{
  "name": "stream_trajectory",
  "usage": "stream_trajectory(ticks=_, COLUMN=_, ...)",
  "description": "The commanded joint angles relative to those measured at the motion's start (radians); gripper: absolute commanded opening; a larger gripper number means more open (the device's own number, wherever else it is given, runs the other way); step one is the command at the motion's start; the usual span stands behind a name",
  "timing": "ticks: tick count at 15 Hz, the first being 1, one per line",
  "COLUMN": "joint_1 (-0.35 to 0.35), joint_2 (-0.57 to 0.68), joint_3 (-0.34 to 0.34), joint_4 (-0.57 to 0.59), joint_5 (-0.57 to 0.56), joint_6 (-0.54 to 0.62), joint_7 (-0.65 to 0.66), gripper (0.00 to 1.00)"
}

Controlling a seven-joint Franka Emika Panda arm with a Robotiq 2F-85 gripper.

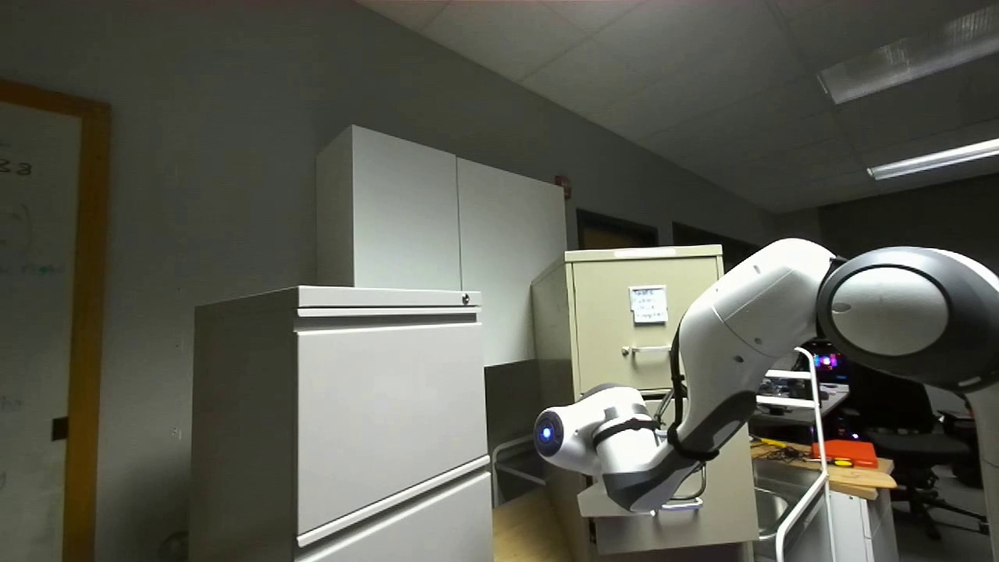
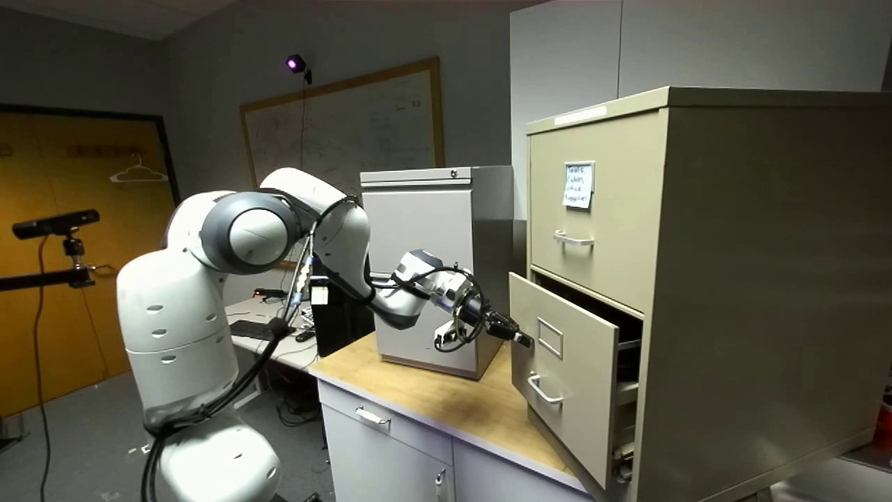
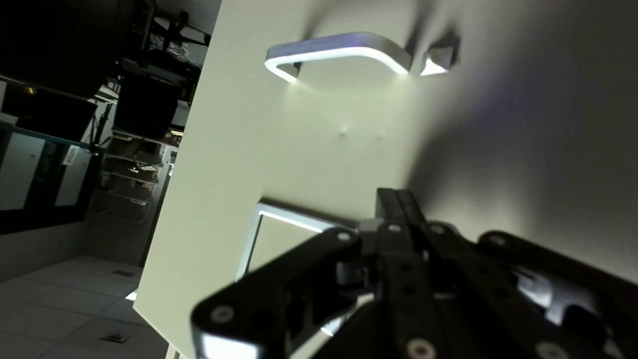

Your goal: Close the bottom drawer of the right cabinet

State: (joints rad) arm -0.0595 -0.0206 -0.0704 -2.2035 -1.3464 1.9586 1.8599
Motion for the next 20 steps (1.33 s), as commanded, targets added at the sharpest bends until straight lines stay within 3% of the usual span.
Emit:
stream_trajectory(ticks=1, joint_1=0.008, joint_2=0.042, joint_3=0.009, joint_4=0.113, joint_5=0.013, joint_6=0.071, joint_7=-0.081, gripper=0.0)
stream_trajectory(ticks=3, joint_1=0.021, joint_2=0.02, joint_3=0.02, joint_4=0.104, joint_5=0.039, joint_6=0.117, joint_7=-0.083, gripper=0.0)
stream_trajectory(ticks=9, joint_1=0.053, joint_2=0.033, joint_3=0.056, joint_4=0.134, joint_5=-0.13, joint_6=0.069, joint_7=0.074, gripper=0.0)
stream_trajectory(ticks=15, joint_1=0.042, joint_2=0.069, joint_3=0.042, joint_4=0.134, joint_5=-0.256, joint_6=0.025, joint_7=0.193, gripper=0.0)
stream_trajectory(ticks=20, joint_1=0.036, joint_2=0.108, joint_3=0.039, joint_4=0.175, joint_5=-0.291, joint_6=0.021, joint_7=0.209, gripper=0.0)
